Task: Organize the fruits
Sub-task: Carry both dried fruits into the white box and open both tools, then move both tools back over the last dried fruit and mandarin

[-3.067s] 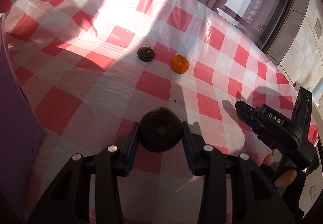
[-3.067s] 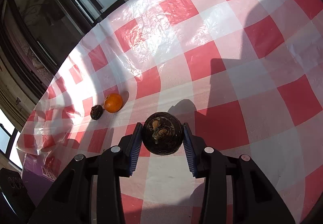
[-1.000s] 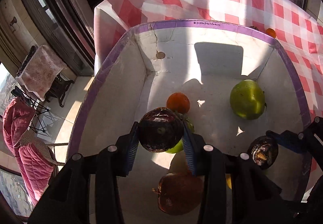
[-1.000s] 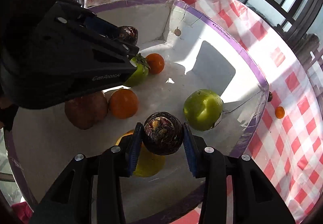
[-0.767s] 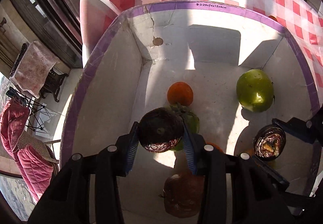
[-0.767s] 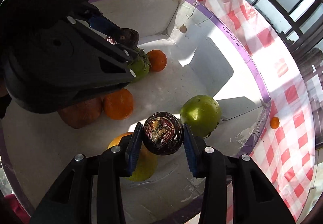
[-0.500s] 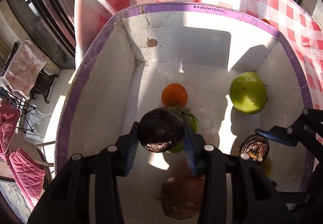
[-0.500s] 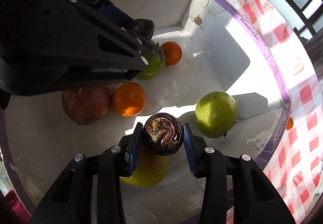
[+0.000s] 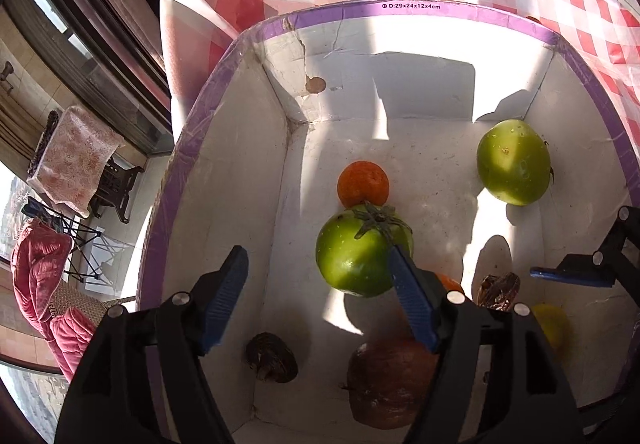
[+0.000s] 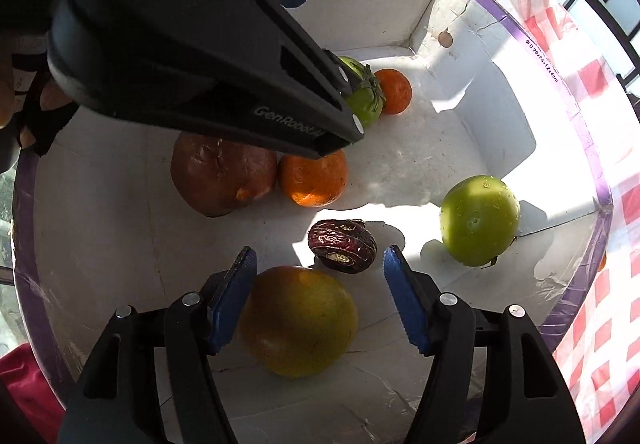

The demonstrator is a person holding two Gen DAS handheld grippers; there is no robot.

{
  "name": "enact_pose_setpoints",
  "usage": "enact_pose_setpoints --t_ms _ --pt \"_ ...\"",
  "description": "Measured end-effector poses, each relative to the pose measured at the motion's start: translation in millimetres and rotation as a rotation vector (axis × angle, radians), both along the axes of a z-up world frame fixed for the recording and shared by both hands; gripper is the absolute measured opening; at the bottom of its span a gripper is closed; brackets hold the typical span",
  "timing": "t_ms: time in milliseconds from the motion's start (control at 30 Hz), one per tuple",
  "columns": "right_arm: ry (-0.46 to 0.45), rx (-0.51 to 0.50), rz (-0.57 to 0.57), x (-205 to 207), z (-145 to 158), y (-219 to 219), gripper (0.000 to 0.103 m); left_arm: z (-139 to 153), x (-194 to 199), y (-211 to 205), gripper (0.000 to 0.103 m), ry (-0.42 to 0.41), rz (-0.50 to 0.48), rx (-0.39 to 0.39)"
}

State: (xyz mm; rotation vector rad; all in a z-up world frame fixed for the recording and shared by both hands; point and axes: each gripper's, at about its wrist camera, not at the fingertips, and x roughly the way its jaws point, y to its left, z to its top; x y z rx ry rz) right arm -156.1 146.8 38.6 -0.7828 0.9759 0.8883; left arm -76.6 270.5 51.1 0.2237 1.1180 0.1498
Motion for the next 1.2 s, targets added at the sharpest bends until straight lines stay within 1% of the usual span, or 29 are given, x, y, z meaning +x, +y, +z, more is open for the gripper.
enact_pose_setpoints --t_ms 33,67,133,167,267,333,400,433,467,500,567,600,667,733,767,800,833,900,933,1000,1067,1100,1200 --pt "-0.005 0.007 0.0 -4.1 1.8 0.2 0.072 0.6 -1.8 0.1 0.087 -0.005 -0.001 0.004" --pt "-0.008 0.019 -0.001 -7.4 4.3 -2.6 0.074 1.6 -2.1 -0.1 0.088 -0.01 0.001 0.008" --pt "-0.009 0.057 0.003 -12.6 9.8 -7.7 0.078 3.2 -1.5 0.9 0.097 -0.02 0.014 0.022" --pt "-0.011 0.079 0.009 -16.0 13.2 -10.1 0.081 3.4 -0.9 2.1 0.099 -0.022 0.026 0.033" --pt "-0.058 0.159 0.008 -24.4 25.3 -17.5 0.083 4.4 0.9 4.8 0.099 -0.024 0.072 0.078" --pt "-0.089 0.223 0.011 -33.6 39.4 -29.7 0.086 13.0 -1.7 3.8 0.099 -0.069 0.104 0.098" --pt "-0.132 0.316 -0.006 -41.8 57.5 -51.6 0.086 31.7 -6.4 -0.1 0.099 -0.138 0.136 0.093" --pt "-0.149 0.366 -0.022 -43.4 65.7 -63.8 0.086 42.9 -8.8 -3.1 0.099 -0.189 0.162 0.107" --pt "-0.166 0.43 -0.051 -43.6 75.3 -77.5 0.086 57.3 -12.7 -7.7 0.099 -0.258 0.196 0.137" --pt "-0.187 0.515 -0.085 -42.4 85.6 -95.7 0.086 73.0 -17.6 -14.3 0.099 -0.335 0.221 0.165" --pt "-0.237 0.725 -0.161 -39.4 104.3 -142.2 0.086 110.3 -30.1 -32.5 0.1 -0.515 0.252 0.175" --pt "-0.258 0.812 -0.209 -36.4 109.2 -164.5 0.086 127.6 -37.5 -44.2 0.101 -0.607 0.26 0.158" --pt "-0.272 0.952 -0.346 -16.7 110.0 -210.9 0.086 155.9 -52.3 -71.7 0.101 -0.765 0.226 0.086" --pt "-0.272 1.004 -0.517 7.6 99.3 -251.8 0.087 175.3 -62.4 -103.7 0.101 -0.884 0.157 0.001" --pt "-0.267 1.008 -0.613 24.3 89.8 -272.0 0.087 180.6 -65.6 -121.3 0.101 -0.927 0.114 -0.049" --pt "-0.254 1.0 -0.695 39.2 79.4 -288.9 0.087 182.3 -64.9 -139.1 0.101 -0.946 0.067 -0.102" --pt "-0.233 0.982 -0.773 54.6 66.7 -305.8 0.087 181.0 -62.4 -156.3 0.101 -0.949 0.019 -0.155" --pt "-0.205 0.951 -0.921 79.5 38.9 -338.9 0.087 169.3 -50.5 -190.3 0.101 -0.919 -0.067 -0.272" --pt "-0.192 0.952 -0.977 87.1 24.4 -352.0 0.087 158.2 -41.4 -208.2 0.101 -0.891 -0.11 -0.328" --pt "-0.168 0.951 -1.047 100.1 3.1 -371.8 0.087 128.4 -16.9 -243.9 0.101 -0.805 -0.164 -0.389" --pt "-0.164 0.914 -1.104 110.9 -9.8 -387.4 0.087 90.7 15.4 -272.0 0.101 -0.682 -0.195 -0.42" --pt "-0.158 0.896 -1.125 119.5 -23.5 -385.0 0.087 70.4 33.2 -280.9 0.101 -0.626 -0.183 -0.418" --pt "-0.151 0.859 -1.167 132.7 -43.1 -399.7 0.087 16.8 76.6 -293.7 0.101 -0.518 -0.127 -0.381"
